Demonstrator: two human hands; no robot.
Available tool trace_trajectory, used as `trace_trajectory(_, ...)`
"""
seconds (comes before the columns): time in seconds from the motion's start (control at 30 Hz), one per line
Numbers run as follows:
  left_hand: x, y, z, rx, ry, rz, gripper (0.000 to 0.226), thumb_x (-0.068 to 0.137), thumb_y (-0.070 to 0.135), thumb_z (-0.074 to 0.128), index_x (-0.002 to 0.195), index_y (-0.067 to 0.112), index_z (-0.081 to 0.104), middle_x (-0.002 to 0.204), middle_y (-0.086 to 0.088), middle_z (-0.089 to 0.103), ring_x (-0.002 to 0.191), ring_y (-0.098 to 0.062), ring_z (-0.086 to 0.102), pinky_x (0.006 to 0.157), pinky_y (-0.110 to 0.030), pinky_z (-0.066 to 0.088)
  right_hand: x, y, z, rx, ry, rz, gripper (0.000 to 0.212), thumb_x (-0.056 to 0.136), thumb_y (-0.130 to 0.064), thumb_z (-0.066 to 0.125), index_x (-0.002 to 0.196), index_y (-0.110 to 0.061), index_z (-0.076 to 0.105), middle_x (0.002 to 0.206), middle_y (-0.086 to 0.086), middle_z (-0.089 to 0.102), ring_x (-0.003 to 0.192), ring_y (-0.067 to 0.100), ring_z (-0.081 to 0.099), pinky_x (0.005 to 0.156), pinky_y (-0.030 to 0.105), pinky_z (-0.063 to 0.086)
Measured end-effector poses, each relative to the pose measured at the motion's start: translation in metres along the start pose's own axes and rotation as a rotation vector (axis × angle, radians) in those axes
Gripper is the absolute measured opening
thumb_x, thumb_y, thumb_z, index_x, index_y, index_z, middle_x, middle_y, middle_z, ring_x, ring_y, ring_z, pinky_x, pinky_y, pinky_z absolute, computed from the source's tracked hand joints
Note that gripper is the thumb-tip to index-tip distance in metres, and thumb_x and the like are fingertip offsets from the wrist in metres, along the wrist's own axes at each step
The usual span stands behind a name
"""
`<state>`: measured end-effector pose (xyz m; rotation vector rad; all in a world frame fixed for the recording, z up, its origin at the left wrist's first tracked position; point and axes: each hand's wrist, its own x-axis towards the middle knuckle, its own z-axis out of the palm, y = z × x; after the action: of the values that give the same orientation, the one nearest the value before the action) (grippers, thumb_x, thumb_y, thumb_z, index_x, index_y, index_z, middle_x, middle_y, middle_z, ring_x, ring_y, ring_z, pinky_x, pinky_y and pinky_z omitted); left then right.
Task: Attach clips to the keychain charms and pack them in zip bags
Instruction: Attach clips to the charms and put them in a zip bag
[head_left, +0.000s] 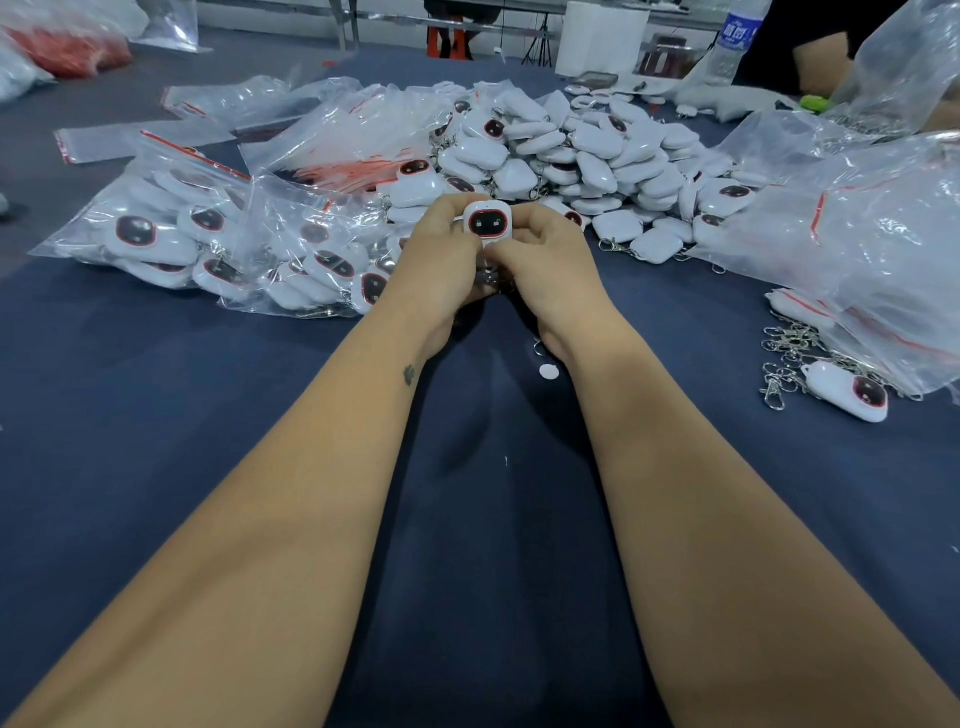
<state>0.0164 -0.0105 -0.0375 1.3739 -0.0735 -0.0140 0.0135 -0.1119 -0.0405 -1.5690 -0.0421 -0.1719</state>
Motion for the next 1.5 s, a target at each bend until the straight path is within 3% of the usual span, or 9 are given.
trace_trajectory(0.17, -0.0005, 0.0007, 0.0002, 0.014, -0.03, 0.003, 0.028, 0.096, 0.001, 0.047, 0.114, 0.018, 0.061, 0.091, 0.0, 0.068, 0.073, -0.009, 0.064, 0.075, -0.029, 0.057, 0.004, 0.002, -0.0001, -0.027, 0.033, 0.014, 0.028, 0.085, 0.006, 0.057, 0.111, -0.003, 0.063, 0.087, 0.011, 0.071, 0.076, 0.016, 0.067, 0.071, 0.031, 0.056)
trace_trajectory(0.4, 0.001, -0.0025, -0.0003, 0.071, -0.022, 0.013, 0.038, 0.092, -0.002, 0.043, 0.117, 0.016, 0.065, 0.101, -0.005, 0.07, 0.078, -0.01, 0.064, 0.074, -0.026, 0.056, 0.006, 0.0035, 0.0013, -0.116, 0.045, 0.049, 0.032, 0.082, 0.004, 0.06, 0.112, -0.006, 0.06, 0.103, 0.016, 0.07, 0.092, 0.024, 0.066, 0.09, 0.046, 0.056)
trace_trajectory(0.67, 0.0016, -0.0041, 0.0002, 0.067, -0.01, 0.028, 0.036, 0.092, -0.002, 0.042, 0.107, 0.021, 0.065, 0.098, -0.007, 0.068, 0.074, -0.011, 0.065, 0.075, -0.03, 0.058, 0.0031, 0.0007, 0.0015, -0.109, 0.072, 0.015, 0.015, 0.081, -0.005, 0.056, 0.09, -0.013, 0.065, 0.087, 0.014, 0.07, 0.083, 0.029, 0.068, 0.081, 0.042, 0.056)
trace_trajectory(0.77, 0.0013, -0.0029, -0.0006, 0.074, -0.011, 0.028, 0.04, 0.092, -0.002, 0.038, 0.1, 0.025, 0.066, 0.097, -0.007, 0.068, 0.082, -0.017, 0.066, 0.083, -0.04, 0.057, 0.0022, -0.0003, 0.0018, 0.004, 0.064, 0.004, 0.018, 0.084, -0.007, 0.054, 0.079, -0.018, 0.066, 0.076, 0.003, 0.069, 0.072, 0.016, 0.063, 0.067, 0.03, 0.051)
trace_trajectory(0.83, 0.0008, -0.0027, -0.0005, 0.09, -0.004, 0.026, 0.041, 0.091, -0.002, 0.038, 0.1, 0.025, 0.066, 0.1, -0.009, 0.067, 0.087, -0.02, 0.064, 0.089, -0.045, 0.055, 0.0025, 0.0005, 0.0016, 0.017, 0.067, -0.003, 0.024, 0.087, -0.007, 0.052, 0.076, -0.022, 0.068, 0.074, -0.001, 0.069, 0.072, 0.015, 0.063, 0.068, 0.031, 0.051)
trace_trajectory(1.1, -0.0013, -0.0018, 0.0003, 0.109, 0.011, 0.011, 0.04, 0.092, -0.002, 0.037, 0.11, 0.022, 0.065, 0.105, -0.011, 0.066, 0.089, -0.021, 0.063, 0.09, -0.045, 0.055, 0.0022, -0.0001, 0.001, -0.046, 0.054, -0.002, 0.02, 0.091, -0.01, 0.053, 0.094, -0.018, 0.07, 0.091, 0.004, 0.072, 0.086, 0.016, 0.066, 0.081, 0.037, 0.055)
trace_trajectory(1.23, -0.0026, -0.0009, 0.0005, 0.122, 0.016, 0.007, 0.041, 0.092, -0.003, 0.036, 0.112, 0.021, 0.064, 0.114, -0.018, 0.065, 0.091, -0.022, 0.062, 0.092, -0.048, 0.053, 0.0006, -0.0024, 0.0016, -0.118, 0.063, 0.012, 0.02, 0.094, -0.009, 0.052, 0.106, -0.01, 0.068, 0.107, 0.016, 0.07, 0.104, 0.031, 0.066, 0.094, 0.046, 0.053)
trace_trajectory(1.3, -0.0037, 0.0003, 0.0006, 0.117, 0.018, -0.001, 0.041, 0.092, -0.003, 0.036, 0.11, 0.021, 0.064, 0.118, -0.02, 0.065, 0.091, -0.022, 0.062, 0.093, -0.047, 0.053, -0.0003, -0.0038, 0.0017, -0.164, 0.058, 0.006, 0.019, 0.096, -0.009, 0.051, 0.106, -0.01, 0.066, 0.104, 0.015, 0.069, 0.1, 0.03, 0.065, 0.095, 0.046, 0.052)
trace_trajectory(1.5, -0.0034, 0.0012, 0.0009, 0.065, 0.01, -0.019, 0.031, 0.093, 0.002, 0.045, 0.108, 0.02, 0.065, 0.098, -0.006, 0.068, 0.077, -0.013, 0.063, 0.079, -0.035, 0.056, -0.0032, -0.005, 0.0034, -0.168, 0.07, 0.003, 0.017, 0.096, -0.01, 0.051, 0.101, -0.014, 0.066, 0.103, 0.016, 0.071, 0.102, 0.03, 0.067, 0.095, 0.045, 0.053)
